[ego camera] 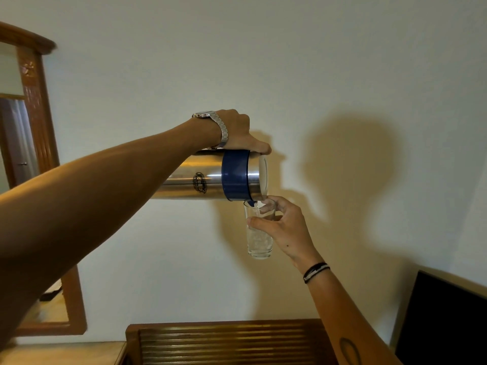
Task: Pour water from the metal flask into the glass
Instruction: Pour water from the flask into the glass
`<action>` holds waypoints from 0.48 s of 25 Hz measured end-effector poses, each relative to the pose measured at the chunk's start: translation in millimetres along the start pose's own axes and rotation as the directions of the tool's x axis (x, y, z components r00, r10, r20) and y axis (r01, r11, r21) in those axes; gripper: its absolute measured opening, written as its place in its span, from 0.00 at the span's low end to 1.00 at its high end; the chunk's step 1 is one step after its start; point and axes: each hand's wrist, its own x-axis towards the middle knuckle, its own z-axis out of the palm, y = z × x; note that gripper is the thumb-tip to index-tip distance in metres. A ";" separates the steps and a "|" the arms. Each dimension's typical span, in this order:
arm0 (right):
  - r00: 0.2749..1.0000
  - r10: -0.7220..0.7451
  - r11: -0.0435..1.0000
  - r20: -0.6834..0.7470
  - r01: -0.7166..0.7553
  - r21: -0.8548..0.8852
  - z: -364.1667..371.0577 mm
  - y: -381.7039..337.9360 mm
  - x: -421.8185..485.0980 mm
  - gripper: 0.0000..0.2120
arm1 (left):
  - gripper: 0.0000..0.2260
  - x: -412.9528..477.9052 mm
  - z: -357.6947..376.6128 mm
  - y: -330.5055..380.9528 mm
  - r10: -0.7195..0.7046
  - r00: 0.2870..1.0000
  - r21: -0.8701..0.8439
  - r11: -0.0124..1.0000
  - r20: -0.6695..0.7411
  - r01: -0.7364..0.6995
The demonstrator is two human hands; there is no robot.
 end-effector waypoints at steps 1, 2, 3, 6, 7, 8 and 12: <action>1.000 0.002 1.000 0.001 -0.002 0.001 0.6 0.7 -0.1 0.26 | 0.34 -0.7 -0.5 -0.5 -0.003 1.000 -0.001 1.000 0.000 0.003; 1.000 0.002 1.000 0.003 -0.002 0.001 1.2 1.0 0.1 0.26 | 0.34 -1.0 -1.0 -1.0 -0.005 1.000 0.002 1.000 -0.001 0.005; 1.000 0.003 1.000 0.005 -0.003 0.002 1.7 0.9 0.1 0.26 | 0.33 -1.0 -1.1 -1.8 -0.007 1.000 0.006 1.000 -0.001 0.007; 1.000 -0.004 1.000 0.015 0.004 0.001 3.5 0.9 -0.3 0.25 | 0.34 -0.3 0.5 -3.4 -0.003 1.000 0.022 1.000 0.001 0.003; 1.000 -0.008 1.000 0.015 0.008 -0.005 4.3 1.2 -0.4 0.25 | 0.35 -0.4 1.1 -3.4 -0.001 1.000 0.031 1.000 -0.001 0.001; 1.000 -0.012 1.000 0.015 0.012 -0.011 4.8 1.5 -0.3 0.24 | 0.35 -0.4 1.7 -2.9 0.001 1.000 0.039 0.999 -0.004 -0.001; 1.000 -0.017 1.000 0.016 0.017 -0.017 6.4 0.7 0.9 0.23 | 0.37 0.5 0.8 -2.3 0.003 1.000 0.044 0.999 -0.013 -0.002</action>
